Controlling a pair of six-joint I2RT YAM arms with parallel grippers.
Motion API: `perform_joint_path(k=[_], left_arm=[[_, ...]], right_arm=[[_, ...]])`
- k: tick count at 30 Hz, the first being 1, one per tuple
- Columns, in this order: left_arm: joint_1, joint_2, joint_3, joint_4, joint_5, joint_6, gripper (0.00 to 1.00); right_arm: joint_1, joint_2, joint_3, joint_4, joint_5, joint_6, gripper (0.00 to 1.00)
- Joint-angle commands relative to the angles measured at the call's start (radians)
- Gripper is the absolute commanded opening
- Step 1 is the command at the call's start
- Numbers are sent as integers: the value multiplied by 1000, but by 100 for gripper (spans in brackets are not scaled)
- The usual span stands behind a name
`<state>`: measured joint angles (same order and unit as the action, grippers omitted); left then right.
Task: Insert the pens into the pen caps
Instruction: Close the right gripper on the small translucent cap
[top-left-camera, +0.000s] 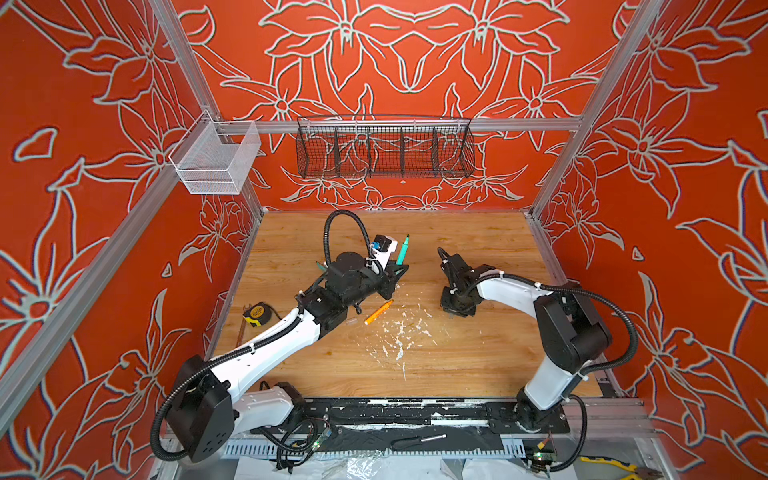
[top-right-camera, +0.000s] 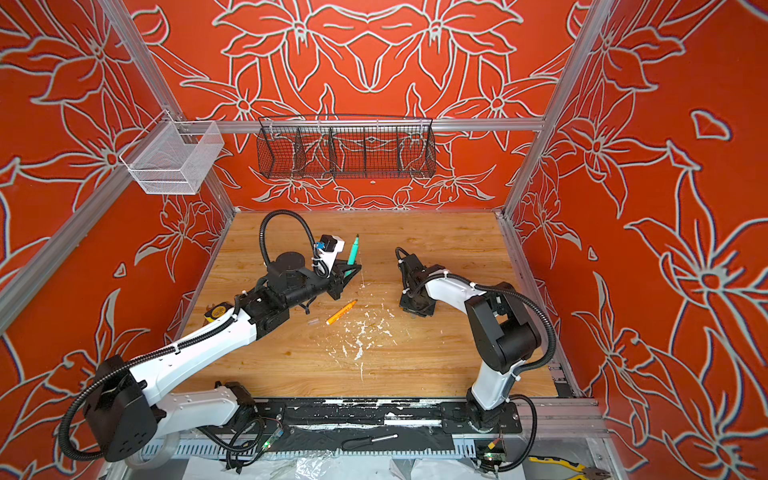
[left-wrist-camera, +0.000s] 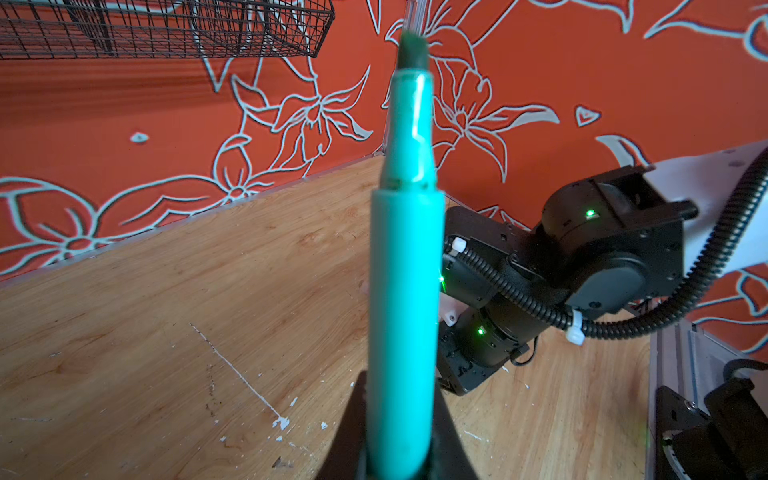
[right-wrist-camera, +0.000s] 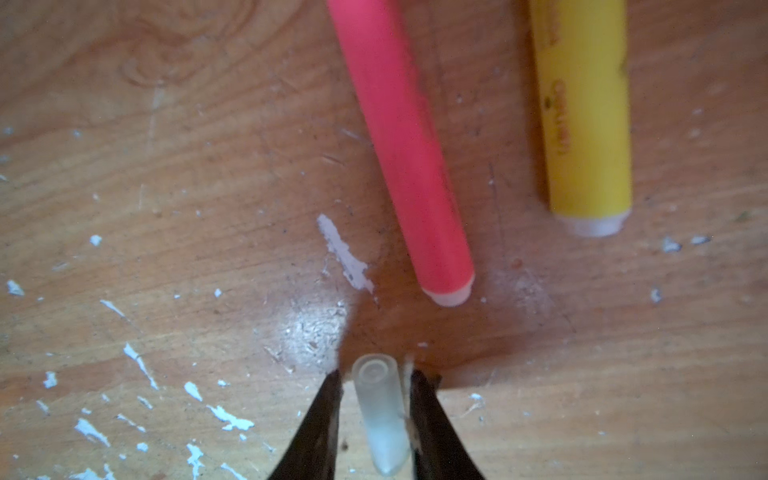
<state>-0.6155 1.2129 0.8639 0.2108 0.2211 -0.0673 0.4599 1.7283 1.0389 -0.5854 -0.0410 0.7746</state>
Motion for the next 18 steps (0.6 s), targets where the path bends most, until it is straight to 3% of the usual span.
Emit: perform_joint_path(k=[1, 10, 18], left_arm=[[-4, 3, 26, 4, 10, 0, 0], [-5, 8, 29, -5, 9, 3, 0], [-6, 11, 28, -6, 8, 4, 0]], right_arm=[[3, -13, -23, 0, 6, -6, 30], [0, 27, 58, -70, -1, -126, 26], [-3, 51, 65, -83, -3, -158, 23]])
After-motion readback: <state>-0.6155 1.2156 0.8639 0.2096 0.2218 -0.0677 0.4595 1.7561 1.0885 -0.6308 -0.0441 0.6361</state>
